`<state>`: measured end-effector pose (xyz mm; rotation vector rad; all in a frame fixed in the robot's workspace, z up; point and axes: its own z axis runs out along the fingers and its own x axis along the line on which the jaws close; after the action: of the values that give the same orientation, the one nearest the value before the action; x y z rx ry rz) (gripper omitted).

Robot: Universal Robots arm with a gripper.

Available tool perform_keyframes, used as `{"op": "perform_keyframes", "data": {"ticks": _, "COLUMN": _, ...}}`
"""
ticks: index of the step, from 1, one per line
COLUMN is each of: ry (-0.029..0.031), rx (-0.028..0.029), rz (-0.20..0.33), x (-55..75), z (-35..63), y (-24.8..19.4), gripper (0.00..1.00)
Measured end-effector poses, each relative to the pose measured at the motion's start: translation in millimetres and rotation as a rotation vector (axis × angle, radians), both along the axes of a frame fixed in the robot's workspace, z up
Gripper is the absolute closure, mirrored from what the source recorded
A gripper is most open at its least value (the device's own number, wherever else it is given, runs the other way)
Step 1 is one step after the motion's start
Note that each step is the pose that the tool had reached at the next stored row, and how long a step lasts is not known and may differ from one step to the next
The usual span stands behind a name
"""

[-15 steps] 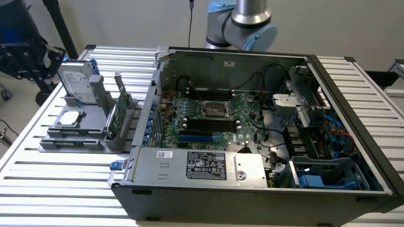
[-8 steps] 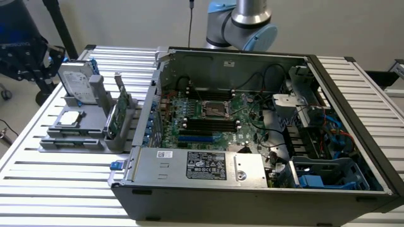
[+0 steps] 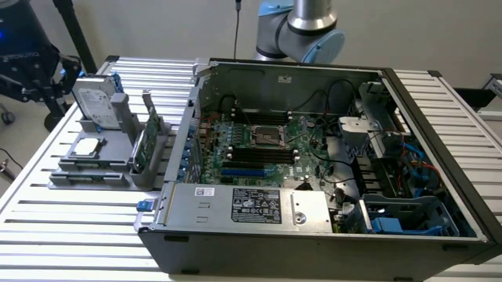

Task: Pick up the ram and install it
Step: 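Pick up the ram and move it above insertion slot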

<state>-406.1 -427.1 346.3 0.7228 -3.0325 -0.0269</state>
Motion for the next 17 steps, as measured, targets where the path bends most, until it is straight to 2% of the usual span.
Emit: {"op": "perform_keyframes", "data": {"ticks": 17, "ry": 0.017, "rx": -0.0016, "rz": 0.31, "x": 0.0, "z": -3.0, "y": 0.0, "gripper": 0.89}}
